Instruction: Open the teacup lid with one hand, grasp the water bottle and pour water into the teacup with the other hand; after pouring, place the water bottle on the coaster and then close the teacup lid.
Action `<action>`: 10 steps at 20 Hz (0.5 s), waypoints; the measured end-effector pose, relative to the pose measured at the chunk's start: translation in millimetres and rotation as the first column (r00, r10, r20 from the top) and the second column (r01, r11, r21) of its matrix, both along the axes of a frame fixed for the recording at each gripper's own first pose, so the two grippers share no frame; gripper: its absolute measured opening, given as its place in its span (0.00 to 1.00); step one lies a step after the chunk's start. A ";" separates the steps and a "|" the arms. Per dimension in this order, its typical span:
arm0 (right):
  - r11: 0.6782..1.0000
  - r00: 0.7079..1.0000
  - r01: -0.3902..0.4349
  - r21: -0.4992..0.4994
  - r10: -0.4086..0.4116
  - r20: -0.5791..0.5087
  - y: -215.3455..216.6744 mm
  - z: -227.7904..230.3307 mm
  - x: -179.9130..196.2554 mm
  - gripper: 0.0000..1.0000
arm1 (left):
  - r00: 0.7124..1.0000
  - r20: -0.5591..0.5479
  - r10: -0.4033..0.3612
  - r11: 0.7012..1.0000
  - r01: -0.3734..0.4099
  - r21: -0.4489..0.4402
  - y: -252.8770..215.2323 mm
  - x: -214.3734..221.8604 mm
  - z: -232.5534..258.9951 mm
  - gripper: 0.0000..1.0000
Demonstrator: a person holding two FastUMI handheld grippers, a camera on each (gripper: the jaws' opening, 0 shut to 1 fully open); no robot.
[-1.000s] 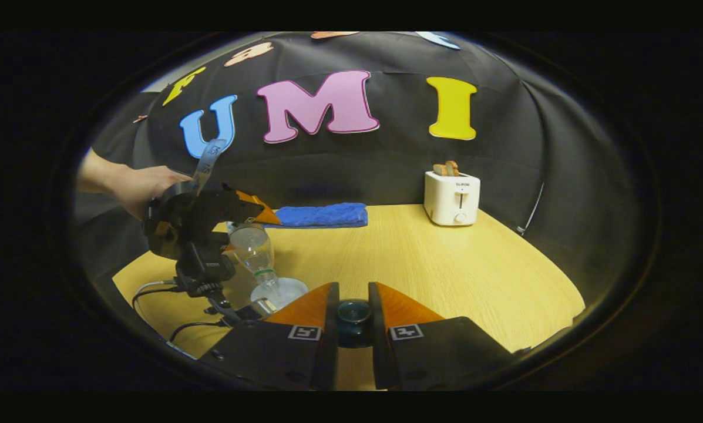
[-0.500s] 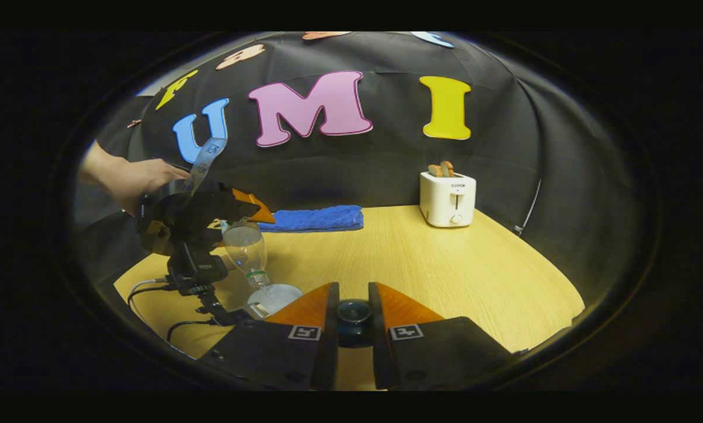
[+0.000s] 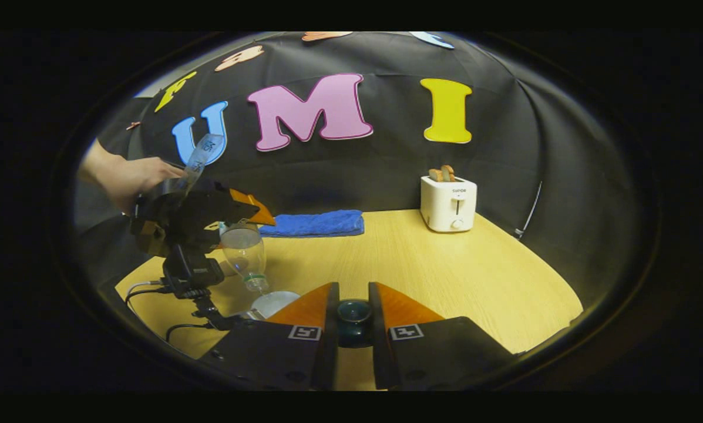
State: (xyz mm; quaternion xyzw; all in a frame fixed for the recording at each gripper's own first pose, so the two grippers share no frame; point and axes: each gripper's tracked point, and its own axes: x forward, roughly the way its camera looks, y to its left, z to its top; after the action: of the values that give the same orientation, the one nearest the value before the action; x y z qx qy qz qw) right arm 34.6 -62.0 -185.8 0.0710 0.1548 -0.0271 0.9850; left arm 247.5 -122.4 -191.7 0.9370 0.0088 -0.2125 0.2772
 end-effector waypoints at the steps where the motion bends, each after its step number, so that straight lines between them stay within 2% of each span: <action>1: 1.000 1.000 0.001 -0.001 -0.001 -0.001 -0.5 0.7 -0.2 0.28 | 1.000 0.001 0.000 1.000 0.000 -0.004 -0.9 0.0 0.6 0.77; 10: 1.000 1.000 0.007 -0.025 -0.007 0.000 -3.9 2.8 0.8 0.28 | 1.000 -0.004 0.008 0.999 -0.008 -0.051 0.7 -0.4 -4.1 0.77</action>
State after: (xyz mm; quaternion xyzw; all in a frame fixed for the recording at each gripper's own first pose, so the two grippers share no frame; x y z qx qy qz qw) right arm 35.4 -65.9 -183.1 0.0589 0.1544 -0.0323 0.9857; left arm 247.1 -121.7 -195.8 0.9291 0.0077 -0.2135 0.3020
